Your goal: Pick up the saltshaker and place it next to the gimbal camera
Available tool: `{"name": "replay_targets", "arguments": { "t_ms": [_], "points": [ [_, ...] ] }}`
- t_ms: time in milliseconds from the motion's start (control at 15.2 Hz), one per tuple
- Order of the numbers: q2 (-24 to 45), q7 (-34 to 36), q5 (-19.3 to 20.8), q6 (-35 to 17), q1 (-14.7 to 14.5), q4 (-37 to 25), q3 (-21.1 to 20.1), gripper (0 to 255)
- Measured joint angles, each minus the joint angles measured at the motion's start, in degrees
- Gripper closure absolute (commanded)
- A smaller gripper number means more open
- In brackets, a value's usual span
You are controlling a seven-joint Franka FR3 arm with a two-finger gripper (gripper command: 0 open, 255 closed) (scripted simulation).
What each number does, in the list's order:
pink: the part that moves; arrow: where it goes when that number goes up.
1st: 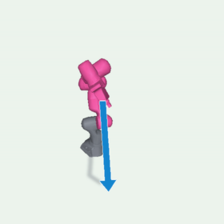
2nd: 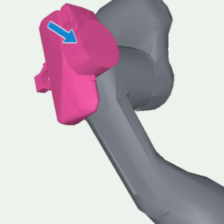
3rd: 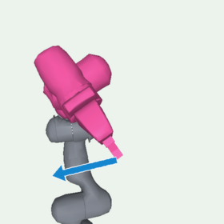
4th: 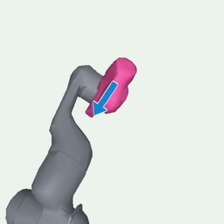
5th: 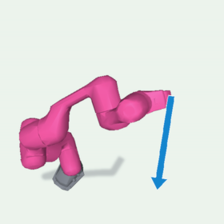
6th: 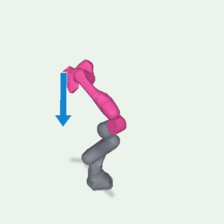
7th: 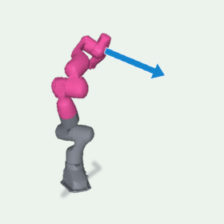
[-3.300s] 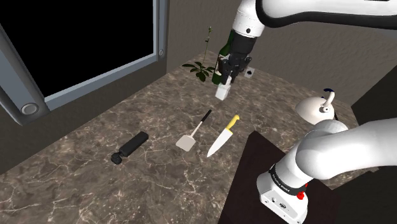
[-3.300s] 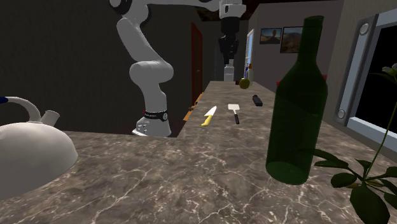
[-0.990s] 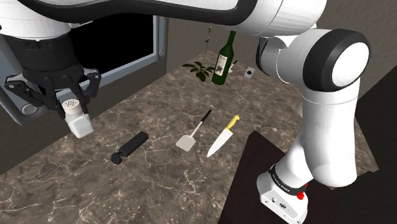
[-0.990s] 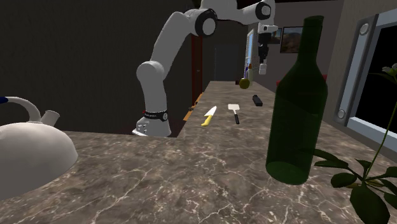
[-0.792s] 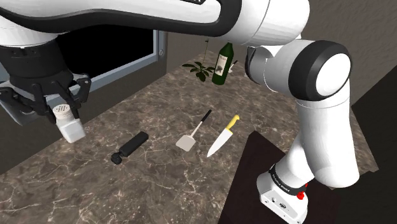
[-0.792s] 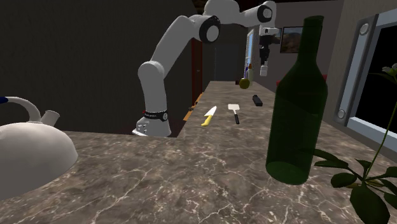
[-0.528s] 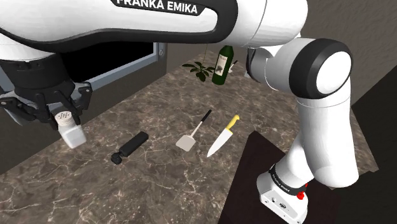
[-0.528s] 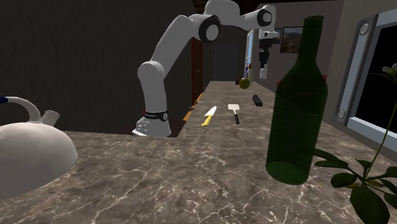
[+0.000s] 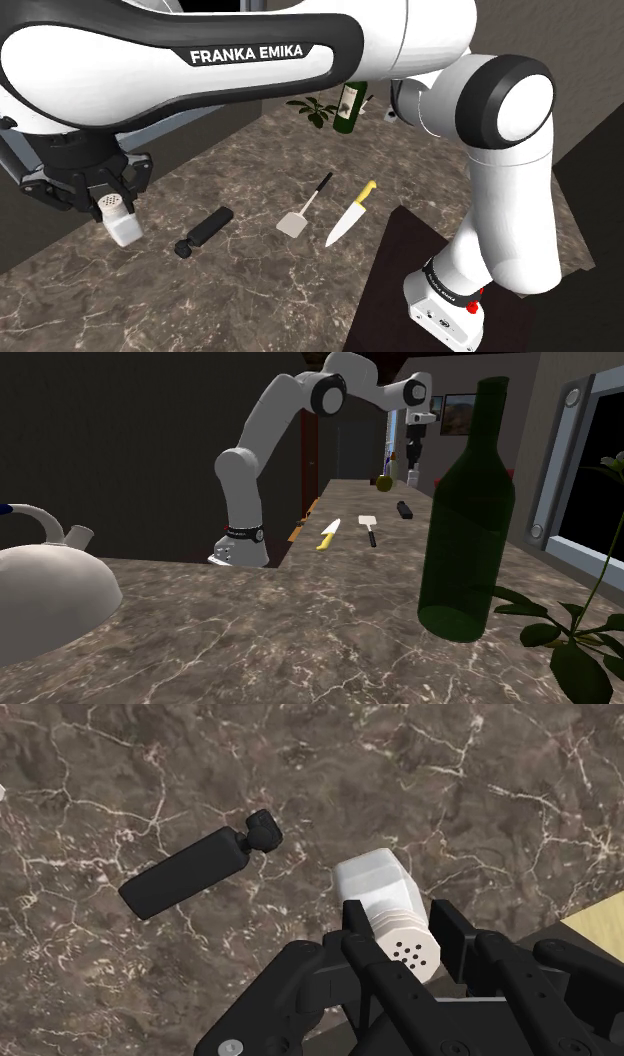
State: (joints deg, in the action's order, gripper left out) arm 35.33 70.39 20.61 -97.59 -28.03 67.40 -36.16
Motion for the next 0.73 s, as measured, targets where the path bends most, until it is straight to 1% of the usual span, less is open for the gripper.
{"name": "replay_targets", "arguments": {
  "t_ms": [726],
  "points": [
    [0.68,1.13,0.73,-7.94,1.38,7.74,0.43,255]
  ]
}}
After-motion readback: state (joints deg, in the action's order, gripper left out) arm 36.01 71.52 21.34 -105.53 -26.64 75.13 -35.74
